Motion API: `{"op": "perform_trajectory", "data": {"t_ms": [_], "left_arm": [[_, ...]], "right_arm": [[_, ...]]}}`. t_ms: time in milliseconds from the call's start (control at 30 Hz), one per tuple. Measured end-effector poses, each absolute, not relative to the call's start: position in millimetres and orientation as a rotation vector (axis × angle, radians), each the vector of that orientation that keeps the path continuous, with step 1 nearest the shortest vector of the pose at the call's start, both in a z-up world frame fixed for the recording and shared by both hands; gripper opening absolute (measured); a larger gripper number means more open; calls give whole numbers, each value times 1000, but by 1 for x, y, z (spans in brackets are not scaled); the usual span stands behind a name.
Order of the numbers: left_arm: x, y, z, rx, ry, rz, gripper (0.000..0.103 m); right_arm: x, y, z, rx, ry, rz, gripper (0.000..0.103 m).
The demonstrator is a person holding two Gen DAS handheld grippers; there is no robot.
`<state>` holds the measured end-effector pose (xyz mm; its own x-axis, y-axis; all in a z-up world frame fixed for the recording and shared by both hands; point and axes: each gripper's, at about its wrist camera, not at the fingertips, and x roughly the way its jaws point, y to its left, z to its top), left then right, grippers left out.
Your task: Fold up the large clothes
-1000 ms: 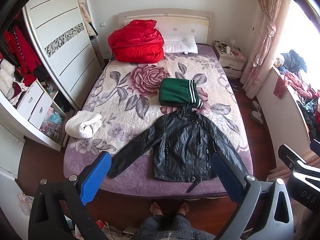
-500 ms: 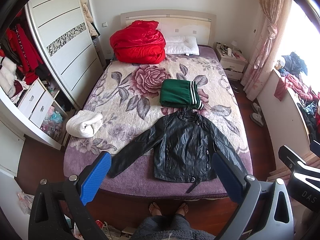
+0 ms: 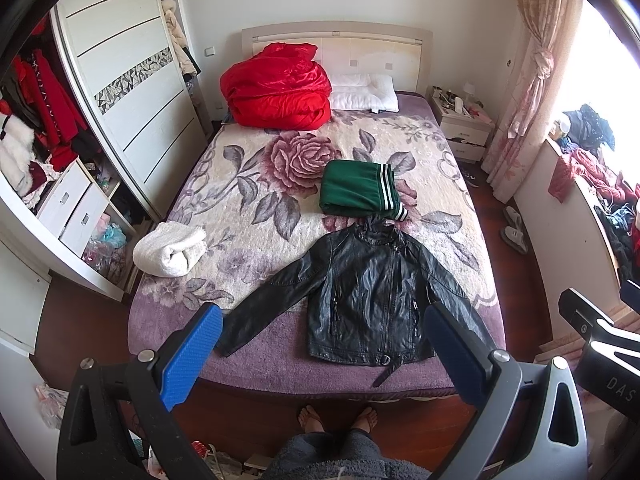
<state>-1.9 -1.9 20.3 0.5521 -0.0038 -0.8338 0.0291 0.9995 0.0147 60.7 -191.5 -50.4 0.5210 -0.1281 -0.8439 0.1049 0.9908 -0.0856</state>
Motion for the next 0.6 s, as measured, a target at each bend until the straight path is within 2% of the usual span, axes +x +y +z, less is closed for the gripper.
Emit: {"op": "perform_trajectory", "data": {"t_ms": [600], "left_arm": [[-4, -8, 26, 34, 954, -21, 103]], "right_arm": [[58, -196, -33, -15, 1002, -136, 103]]}}
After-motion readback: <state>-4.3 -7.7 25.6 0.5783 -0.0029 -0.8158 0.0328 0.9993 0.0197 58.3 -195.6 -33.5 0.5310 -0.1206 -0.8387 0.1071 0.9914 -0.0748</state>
